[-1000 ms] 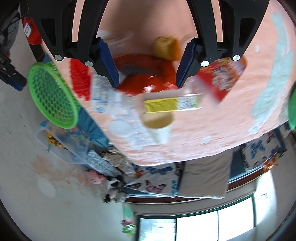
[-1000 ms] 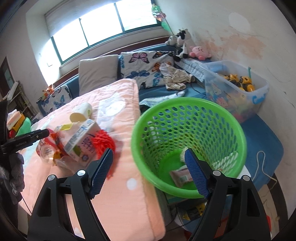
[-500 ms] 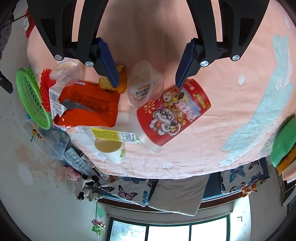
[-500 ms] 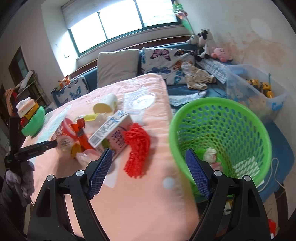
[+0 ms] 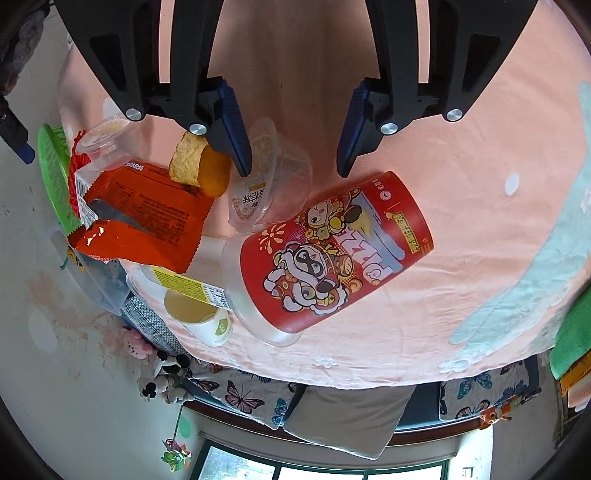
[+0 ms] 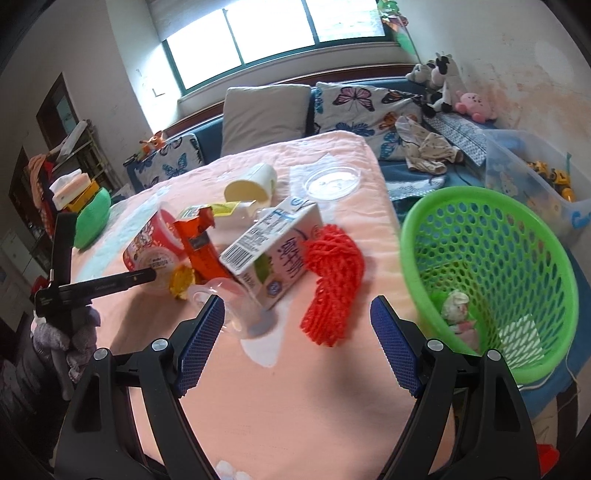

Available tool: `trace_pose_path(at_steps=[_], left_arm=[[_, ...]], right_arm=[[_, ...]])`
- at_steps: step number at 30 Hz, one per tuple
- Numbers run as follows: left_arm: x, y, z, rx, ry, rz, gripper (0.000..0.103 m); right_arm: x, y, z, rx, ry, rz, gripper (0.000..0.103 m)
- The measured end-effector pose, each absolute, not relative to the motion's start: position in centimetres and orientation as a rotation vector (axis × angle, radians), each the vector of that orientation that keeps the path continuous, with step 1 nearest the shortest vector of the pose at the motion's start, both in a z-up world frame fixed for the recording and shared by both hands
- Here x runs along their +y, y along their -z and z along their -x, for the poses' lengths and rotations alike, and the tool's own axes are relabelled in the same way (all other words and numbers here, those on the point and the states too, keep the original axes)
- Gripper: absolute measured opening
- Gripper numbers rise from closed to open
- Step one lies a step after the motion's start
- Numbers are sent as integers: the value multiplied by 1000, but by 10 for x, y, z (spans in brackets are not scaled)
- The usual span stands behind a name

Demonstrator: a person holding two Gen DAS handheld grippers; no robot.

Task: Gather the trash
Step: 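Move the left tool back to the bed toward the clear plastic cup, then grasp the clear plastic cup with the left tool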

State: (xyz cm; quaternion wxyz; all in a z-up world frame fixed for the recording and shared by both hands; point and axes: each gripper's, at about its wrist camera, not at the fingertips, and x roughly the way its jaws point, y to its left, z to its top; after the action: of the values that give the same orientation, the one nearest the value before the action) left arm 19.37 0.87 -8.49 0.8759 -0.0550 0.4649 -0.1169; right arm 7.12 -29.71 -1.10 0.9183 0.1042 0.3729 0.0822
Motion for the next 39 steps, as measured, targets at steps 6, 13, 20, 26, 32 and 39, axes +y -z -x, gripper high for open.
trace_pose_path(at_steps=[6,13,20,26,32,39], left_arm=[[9,89,-195,970,271,130,24],[14,85,-187,958,260,125,21],[22,70,-173,924,252,117,20],[30,61,-163,901,264,135,20],[36,58,-157,892,278,148,20],[40,55,-153,880,302,157,20]], right_arm=[[-284,14,-75,773,-192,-196,81],[-259,17,-77,779,-214,-141,81],[-234,29,-86,803,-245,-123,81],[-214,42,-100,829,-219,-126,81],[-204,57,-116,859,-184,-152,81],[-195,70,-128,887,-117,-148,80]])
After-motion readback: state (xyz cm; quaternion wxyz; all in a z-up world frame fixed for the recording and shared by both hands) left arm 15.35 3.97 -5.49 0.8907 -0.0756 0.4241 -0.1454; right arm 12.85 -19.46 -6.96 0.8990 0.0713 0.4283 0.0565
